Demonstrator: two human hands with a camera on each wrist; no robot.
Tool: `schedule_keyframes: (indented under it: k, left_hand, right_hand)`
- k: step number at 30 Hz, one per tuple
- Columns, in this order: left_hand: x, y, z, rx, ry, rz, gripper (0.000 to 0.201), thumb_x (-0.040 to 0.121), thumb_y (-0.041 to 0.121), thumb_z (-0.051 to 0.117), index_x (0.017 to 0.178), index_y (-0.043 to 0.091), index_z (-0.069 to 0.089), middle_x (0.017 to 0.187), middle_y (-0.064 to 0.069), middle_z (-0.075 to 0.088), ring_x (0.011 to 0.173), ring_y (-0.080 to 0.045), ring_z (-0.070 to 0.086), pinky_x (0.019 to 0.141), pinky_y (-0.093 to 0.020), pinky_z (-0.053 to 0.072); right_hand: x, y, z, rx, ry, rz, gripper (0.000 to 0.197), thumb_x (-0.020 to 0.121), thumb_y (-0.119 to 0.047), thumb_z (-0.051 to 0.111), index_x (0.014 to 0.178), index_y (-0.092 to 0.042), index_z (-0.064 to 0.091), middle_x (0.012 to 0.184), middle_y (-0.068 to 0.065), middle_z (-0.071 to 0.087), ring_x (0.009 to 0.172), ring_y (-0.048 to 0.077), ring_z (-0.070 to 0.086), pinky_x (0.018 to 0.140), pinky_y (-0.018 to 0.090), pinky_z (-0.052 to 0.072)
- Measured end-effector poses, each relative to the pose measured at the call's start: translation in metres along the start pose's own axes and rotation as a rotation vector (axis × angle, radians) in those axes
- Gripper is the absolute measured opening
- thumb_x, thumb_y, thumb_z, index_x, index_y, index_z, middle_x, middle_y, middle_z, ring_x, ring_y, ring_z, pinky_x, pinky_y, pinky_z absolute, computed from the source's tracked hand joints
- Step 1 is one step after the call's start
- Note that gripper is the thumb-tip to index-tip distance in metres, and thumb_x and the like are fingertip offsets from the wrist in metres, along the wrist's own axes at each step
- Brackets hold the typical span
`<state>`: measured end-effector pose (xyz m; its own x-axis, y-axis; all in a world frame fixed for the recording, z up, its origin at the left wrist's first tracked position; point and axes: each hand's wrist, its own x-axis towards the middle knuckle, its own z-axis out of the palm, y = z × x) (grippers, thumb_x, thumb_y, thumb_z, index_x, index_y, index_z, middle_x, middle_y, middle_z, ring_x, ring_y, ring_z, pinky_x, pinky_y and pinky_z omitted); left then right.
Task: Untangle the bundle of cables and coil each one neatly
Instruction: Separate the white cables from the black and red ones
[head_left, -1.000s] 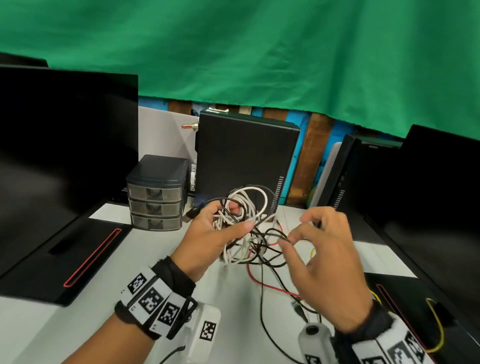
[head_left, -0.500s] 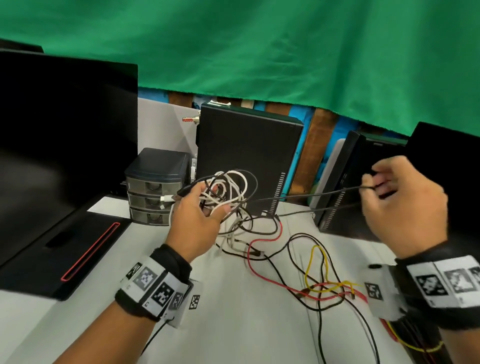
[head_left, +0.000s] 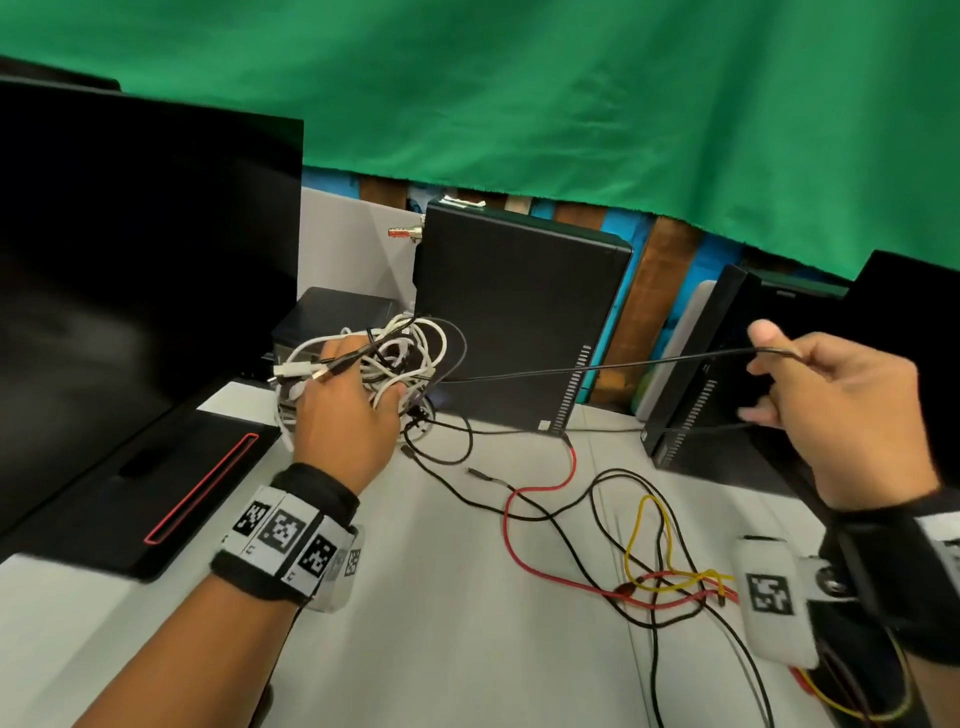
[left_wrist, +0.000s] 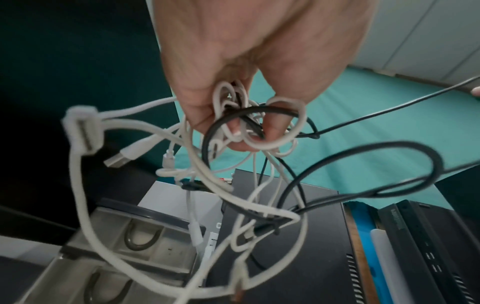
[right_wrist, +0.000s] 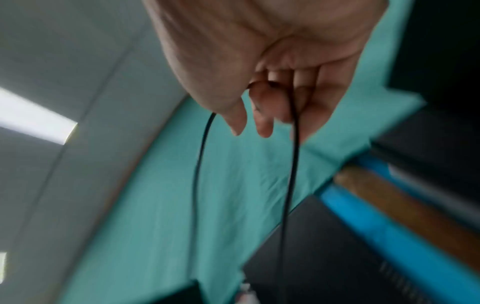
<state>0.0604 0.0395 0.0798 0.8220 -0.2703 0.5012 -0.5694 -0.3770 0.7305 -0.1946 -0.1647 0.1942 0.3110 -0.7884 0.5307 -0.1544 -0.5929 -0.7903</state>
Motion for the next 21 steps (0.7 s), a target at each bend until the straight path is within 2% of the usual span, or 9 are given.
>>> schedule_keyframes:
  k: [2,5,8,11,13,14,15,17,21]
  left_hand:
    - [0.002,-0.004,-0.003,0.009,0.038,0.024,0.044,0.089,0.021,0.072,0.127,0.01,0.054,0.127,-0.01,0.058,0.113,-0.032,0.06,0.097,-0.04,0.045]
    - [0.004,-0.006,-0.01,0.051,0.1,0.088,0.042,0.088,0.012,0.072,0.125,0.005,0.055,0.129,-0.013,0.055,0.11,-0.035,0.06,0.092,-0.036,0.045]
    - [0.006,-0.01,-0.016,-0.003,0.122,0.078,0.034,0.088,0.003,0.068,0.119,0.008,0.055,0.121,-0.011,0.058,0.1,-0.029,0.063,0.078,-0.018,0.041]
    - [0.011,-0.015,-0.014,-0.208,0.108,0.01,0.043,0.083,0.003,0.073,0.119,0.019,0.055,0.117,-0.006,0.062,0.093,-0.015,0.068,0.083,-0.029,0.054]
    - [0.01,-0.011,-0.014,-0.387,0.062,-0.086,0.05,0.083,0.005,0.076,0.128,0.015,0.054,0.119,-0.001,0.062,0.093,0.002,0.064,0.079,-0.009,0.052]
    - [0.01,-0.008,-0.013,-0.431,0.038,-0.13,0.054,0.084,0.008,0.077,0.132,0.014,0.053,0.123,-0.001,0.061,0.099,-0.001,0.063,0.072,-0.002,0.049]
    - [0.01,-0.006,-0.012,-0.472,0.018,-0.158,0.054,0.083,0.01,0.077,0.131,0.016,0.053,0.124,-0.001,0.062,0.103,-0.007,0.064,0.068,-0.004,0.051]
    - [0.006,0.003,-0.01,-0.573,-0.008,-0.152,0.047,0.081,0.007,0.078,0.12,0.019,0.055,0.115,0.0,0.067,0.099,-0.01,0.067,0.076,-0.02,0.059]
    - [-0.006,0.016,-0.006,-0.714,-0.107,-0.161,0.041,0.081,0.0,0.077,0.113,0.02,0.061,0.105,0.001,0.073,0.093,-0.01,0.072,0.082,-0.034,0.061]
  right_hand:
    - [0.001,-0.001,0.003,0.186,-0.151,0.209,0.036,0.093,-0.042,0.062,0.076,-0.01,0.064,0.043,-0.001,0.042,0.04,0.015,0.046,0.057,0.035,0.054]
    - [0.001,0.006,-0.003,-0.153,-0.17,0.052,0.05,0.094,-0.051,0.058,0.07,-0.008,0.067,0.046,0.005,0.046,0.047,0.024,0.042,0.053,0.029,0.036]
    - [0.002,0.015,-0.012,-0.479,-0.036,-0.101,0.057,0.092,-0.058,0.058,0.063,-0.009,0.066,0.058,0.013,0.061,0.06,0.029,0.058,0.06,0.036,0.048]
    - [0.003,0.031,-0.012,-0.455,-0.141,-0.073,0.037,0.089,-0.046,0.069,0.066,-0.015,0.067,0.062,0.005,0.065,0.064,0.021,0.062,0.063,0.036,0.052]
    - [-0.004,0.037,-0.005,-0.409,-0.315,-0.019,0.02,0.09,-0.03,0.071,0.073,-0.018,0.07,0.066,0.0,0.067,0.066,0.014,0.063,0.058,0.028,0.051]
    - [-0.009,0.038,0.0,-0.375,-0.42,0.027,0.014,0.09,-0.025,0.07,0.078,-0.017,0.071,0.064,-0.003,0.066,0.062,0.009,0.062,0.054,0.022,0.048]
    - [-0.015,0.038,0.007,-0.342,-0.535,0.084,0.009,0.09,-0.022,0.07,0.083,-0.016,0.072,0.059,-0.004,0.065,0.054,0.004,0.058,0.049,0.017,0.045]
    - [-0.027,0.038,0.021,-0.302,-0.763,0.191,0.008,0.087,-0.024,0.072,0.092,-0.018,0.071,0.054,-0.002,0.062,0.044,0.004,0.048,0.043,0.016,0.038]
    - [-0.046,0.023,0.048,-0.222,-1.069,0.267,0.036,0.075,-0.037,0.081,0.108,-0.03,0.066,0.06,-0.002,0.066,0.045,0.004,0.046,0.046,0.017,0.037]
